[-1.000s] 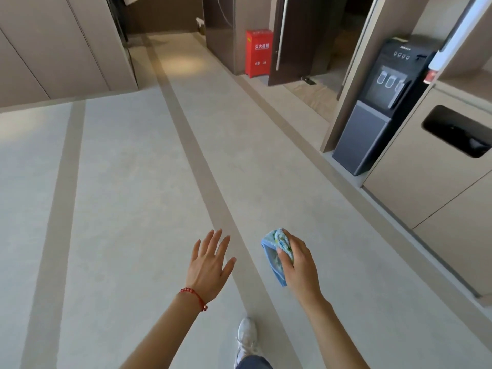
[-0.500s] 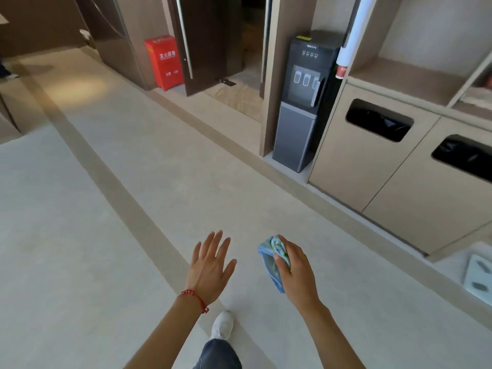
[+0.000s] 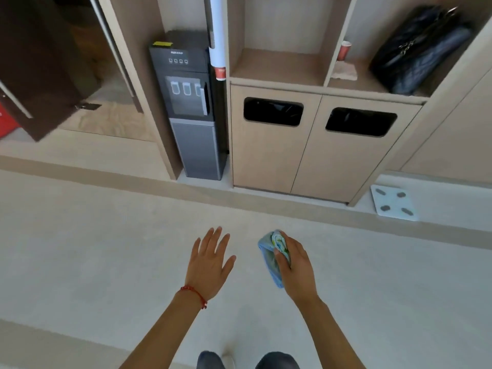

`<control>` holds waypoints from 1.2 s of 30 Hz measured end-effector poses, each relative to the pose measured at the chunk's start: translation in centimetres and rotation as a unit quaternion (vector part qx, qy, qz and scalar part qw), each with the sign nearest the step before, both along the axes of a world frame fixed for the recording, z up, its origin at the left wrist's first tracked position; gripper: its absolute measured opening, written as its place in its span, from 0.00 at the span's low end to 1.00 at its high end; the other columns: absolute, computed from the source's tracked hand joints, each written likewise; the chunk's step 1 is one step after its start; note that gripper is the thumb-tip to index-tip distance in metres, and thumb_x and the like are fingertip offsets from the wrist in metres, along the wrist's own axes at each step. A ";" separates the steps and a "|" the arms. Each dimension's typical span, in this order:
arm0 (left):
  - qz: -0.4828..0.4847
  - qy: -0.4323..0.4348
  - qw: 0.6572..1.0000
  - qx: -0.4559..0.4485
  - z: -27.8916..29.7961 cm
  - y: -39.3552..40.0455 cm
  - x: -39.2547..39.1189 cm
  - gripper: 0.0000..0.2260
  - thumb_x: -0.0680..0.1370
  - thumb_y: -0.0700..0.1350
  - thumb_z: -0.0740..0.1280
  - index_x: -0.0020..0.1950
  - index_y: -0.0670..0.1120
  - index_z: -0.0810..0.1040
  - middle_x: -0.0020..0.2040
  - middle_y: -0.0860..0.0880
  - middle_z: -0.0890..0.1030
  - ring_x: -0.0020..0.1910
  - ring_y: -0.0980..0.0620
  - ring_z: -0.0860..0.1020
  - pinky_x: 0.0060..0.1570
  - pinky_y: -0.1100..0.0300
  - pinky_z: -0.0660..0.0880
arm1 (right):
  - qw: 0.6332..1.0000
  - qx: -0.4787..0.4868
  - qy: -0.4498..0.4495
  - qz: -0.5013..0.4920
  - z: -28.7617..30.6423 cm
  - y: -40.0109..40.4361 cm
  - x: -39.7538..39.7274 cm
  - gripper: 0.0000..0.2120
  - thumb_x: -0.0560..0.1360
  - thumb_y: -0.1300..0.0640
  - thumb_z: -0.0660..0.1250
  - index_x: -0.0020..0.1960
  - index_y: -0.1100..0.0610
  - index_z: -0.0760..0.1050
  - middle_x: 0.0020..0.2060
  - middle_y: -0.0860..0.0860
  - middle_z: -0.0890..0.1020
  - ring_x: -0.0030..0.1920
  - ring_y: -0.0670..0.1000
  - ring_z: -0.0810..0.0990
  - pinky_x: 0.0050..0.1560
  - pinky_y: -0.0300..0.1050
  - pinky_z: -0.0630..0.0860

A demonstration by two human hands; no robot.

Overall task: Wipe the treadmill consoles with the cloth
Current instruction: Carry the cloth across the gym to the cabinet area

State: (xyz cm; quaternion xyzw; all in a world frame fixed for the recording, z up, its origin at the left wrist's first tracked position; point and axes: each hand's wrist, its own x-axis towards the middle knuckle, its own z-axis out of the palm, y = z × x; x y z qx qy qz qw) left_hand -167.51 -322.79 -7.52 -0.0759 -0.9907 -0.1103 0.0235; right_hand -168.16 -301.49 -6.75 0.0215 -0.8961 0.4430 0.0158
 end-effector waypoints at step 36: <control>-0.110 0.038 0.993 0.027 2.1 6.5 -66.2 0.27 0.81 0.56 0.46 0.65 0.40 0.74 0.65 0.39 0.74 0.64 0.39 0.72 0.57 0.40 0.72 | 0.990 0.017 0.065 -0.128 2.4 6.3 -61.6 0.22 0.75 0.49 0.55 0.66 0.58 0.68 0.59 0.54 0.76 0.56 0.54 0.75 0.56 0.46 0.72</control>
